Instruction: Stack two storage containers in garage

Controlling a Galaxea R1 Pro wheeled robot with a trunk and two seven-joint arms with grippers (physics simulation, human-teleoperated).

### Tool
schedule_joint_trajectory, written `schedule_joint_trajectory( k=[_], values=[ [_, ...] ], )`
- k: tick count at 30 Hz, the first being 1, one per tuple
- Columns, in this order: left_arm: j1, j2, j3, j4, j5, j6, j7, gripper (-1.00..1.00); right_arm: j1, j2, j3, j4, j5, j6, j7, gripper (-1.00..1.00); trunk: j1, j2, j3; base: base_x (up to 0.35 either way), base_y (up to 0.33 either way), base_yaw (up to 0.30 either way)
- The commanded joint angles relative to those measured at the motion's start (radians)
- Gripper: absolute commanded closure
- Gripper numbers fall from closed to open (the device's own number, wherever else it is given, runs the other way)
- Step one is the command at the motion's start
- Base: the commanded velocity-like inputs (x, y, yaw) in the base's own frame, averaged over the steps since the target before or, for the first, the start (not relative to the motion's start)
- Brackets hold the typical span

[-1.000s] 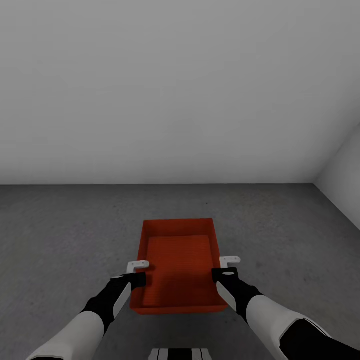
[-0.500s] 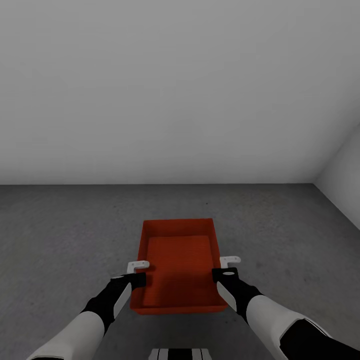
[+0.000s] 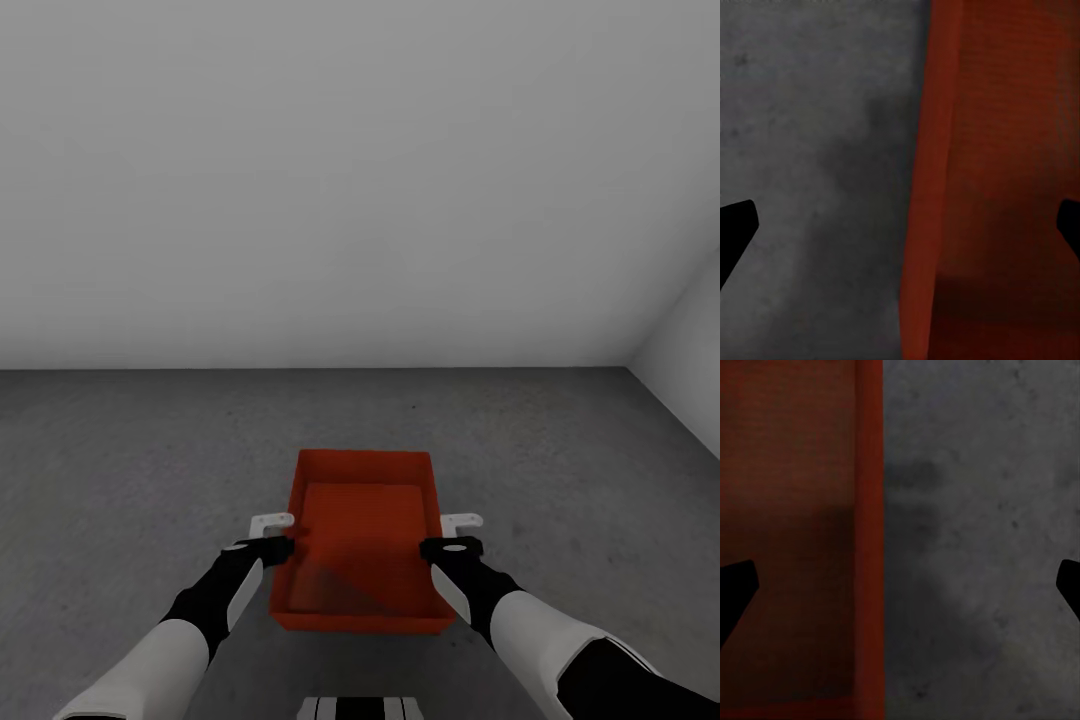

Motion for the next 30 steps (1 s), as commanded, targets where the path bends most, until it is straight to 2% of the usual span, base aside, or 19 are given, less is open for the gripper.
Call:
schedule_joint_trajectory(
  k=[1,17,30],
  values=[
    [0.0,0.0,-0.001,-0.003,0.009,0.005,0.005,-1.0,0.0,-0.001,0.008,-0.002,-0.004,0.008,-0.007,-1.0,0.0,0.0,-0.001,0.0,0.0,0.0],
    [0.0,-0.002,0.001,-0.006,0.007,0.009,0.002,-1.0,0.0,-0.002,0.007,-0.002,-0.005,0.006,-0.008,-1.0,0.0,0.0,-0.001,0.0,0.0,0.0],
    [0.0,-0.002,0.001,-0.004,0.009,0.017,0.004,-1.0,0.0,0.001,0.008,-0.002,-0.005,0.007,-0.014,-1.0,-0.05,0.091,0.04,0.0,0.0,0.0]
  ],
)
